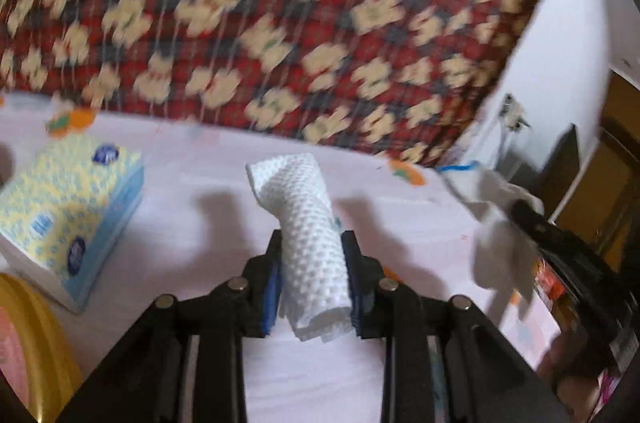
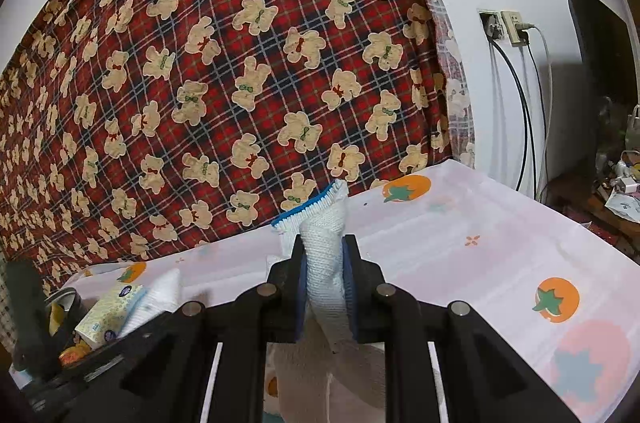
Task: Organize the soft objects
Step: 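Lift the white sock with the right gripper while the left gripper grasps the white mesh cloth, then carry the white sock and mesh cloth over the metal tin with both grippers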
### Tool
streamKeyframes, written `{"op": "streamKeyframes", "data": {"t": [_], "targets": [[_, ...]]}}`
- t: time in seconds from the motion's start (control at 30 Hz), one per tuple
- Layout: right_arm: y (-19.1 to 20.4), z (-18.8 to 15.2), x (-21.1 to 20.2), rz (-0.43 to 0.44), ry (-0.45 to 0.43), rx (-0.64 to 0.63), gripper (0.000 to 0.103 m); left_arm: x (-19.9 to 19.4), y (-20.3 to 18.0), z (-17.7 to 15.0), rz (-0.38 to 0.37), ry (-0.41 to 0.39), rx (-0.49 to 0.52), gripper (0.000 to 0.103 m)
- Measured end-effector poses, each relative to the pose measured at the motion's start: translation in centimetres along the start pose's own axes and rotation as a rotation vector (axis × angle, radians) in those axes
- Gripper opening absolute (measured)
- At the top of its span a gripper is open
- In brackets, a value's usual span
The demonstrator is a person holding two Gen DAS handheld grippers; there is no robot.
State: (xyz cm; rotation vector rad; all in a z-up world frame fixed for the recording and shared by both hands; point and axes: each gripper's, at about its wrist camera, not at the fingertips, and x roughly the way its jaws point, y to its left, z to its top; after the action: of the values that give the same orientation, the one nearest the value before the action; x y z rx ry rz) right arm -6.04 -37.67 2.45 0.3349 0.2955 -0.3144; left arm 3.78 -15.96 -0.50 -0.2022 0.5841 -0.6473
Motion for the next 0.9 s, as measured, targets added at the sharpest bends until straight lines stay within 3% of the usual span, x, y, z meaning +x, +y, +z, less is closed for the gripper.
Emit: {"op": "streamKeyframes", "data": {"t": [0.4,0.9], "targets": [[1.3,-0.7,-0.7,-0.048,-0.050,-0.065,0.018,-4.1,-0.5,-1.4,0.083,-0.138,0.112,0.026],[5.1,-3.1,-3.3,-0.035,-0.085,-0.125,0.018,-7.6,-0.4,-2.6,0.084,-0.186,0.155,0.026]]}}
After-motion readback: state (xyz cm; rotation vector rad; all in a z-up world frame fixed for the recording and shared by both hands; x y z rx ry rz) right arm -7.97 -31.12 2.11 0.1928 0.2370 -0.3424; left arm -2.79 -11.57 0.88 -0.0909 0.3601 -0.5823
